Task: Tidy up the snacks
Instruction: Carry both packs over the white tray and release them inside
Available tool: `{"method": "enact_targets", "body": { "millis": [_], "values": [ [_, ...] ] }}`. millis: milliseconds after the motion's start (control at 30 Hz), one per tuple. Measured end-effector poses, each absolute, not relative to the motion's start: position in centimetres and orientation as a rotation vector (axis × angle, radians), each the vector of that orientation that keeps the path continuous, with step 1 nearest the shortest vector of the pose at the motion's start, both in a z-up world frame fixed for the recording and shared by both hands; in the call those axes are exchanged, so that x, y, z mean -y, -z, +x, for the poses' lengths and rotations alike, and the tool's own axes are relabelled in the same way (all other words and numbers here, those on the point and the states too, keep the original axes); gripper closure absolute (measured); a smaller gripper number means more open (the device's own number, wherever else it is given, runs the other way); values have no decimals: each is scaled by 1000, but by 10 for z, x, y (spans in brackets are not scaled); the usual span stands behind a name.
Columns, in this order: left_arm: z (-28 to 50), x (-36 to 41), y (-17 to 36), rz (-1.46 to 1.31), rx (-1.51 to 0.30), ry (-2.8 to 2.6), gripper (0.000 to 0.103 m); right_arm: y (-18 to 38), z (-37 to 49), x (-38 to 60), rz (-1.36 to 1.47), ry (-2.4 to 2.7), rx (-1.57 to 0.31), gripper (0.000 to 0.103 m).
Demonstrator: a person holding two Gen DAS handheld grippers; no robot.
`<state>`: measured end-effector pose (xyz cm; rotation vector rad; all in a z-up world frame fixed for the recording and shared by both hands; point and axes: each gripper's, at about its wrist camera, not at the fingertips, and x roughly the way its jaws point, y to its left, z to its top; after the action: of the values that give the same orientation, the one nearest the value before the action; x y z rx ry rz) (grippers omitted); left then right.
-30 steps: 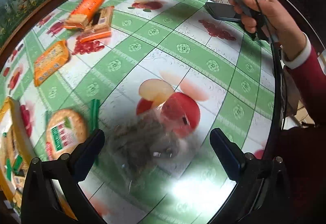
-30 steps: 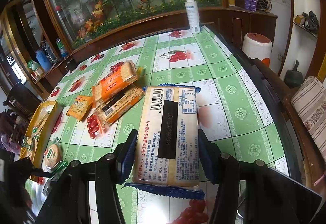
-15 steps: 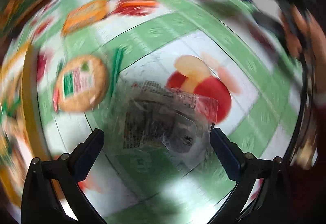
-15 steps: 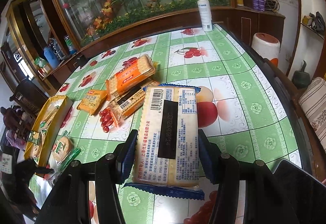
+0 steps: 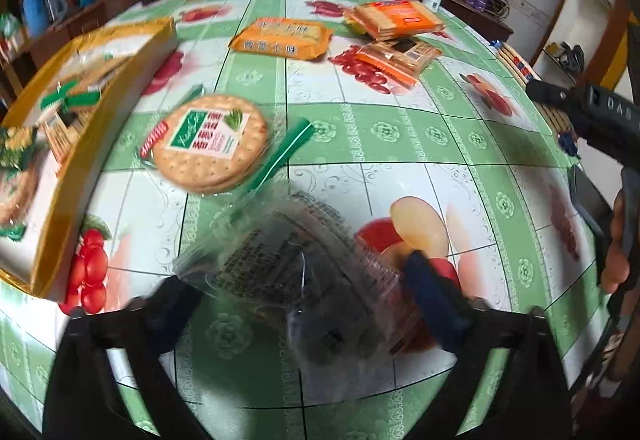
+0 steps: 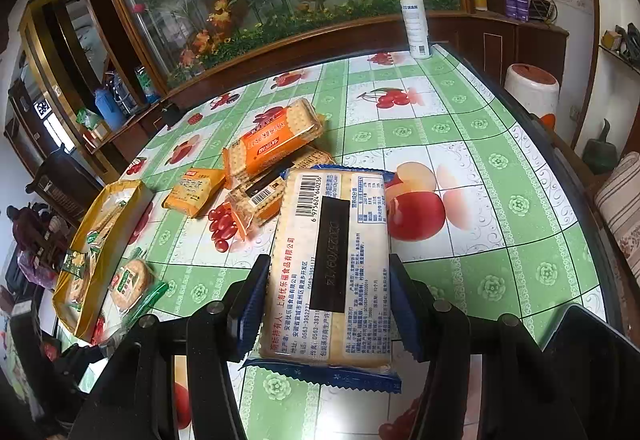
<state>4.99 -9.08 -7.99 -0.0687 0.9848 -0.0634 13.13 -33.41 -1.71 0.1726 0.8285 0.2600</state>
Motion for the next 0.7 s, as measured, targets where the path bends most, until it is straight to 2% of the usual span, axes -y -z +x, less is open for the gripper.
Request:
{"method": "enact_targets", "body": {
  "millis": [33, 67, 100, 133, 433, 700],
  "values": [
    [50, 91, 78, -60, -975, 67, 37, 17, 130, 335, 173, -260, -826, 45],
    [50, 89, 77, -72, -969, 92, 41, 16, 129, 336, 175, -261, -824, 45],
    [49, 87, 76, -76, -965, 112, 49, 16, 128, 336, 178, -264, -821, 45],
    [50, 87, 75, -81, -966, 132, 52, 16, 126, 336, 180, -266, -818, 45],
    [34, 71, 69, -133, -932, 219, 66, 10, 109, 318, 175, -323, -793, 46],
    [12, 53, 43, -98, -846, 180, 67, 0, 93, 284, 173, -424, -747, 46]
  ]
}}
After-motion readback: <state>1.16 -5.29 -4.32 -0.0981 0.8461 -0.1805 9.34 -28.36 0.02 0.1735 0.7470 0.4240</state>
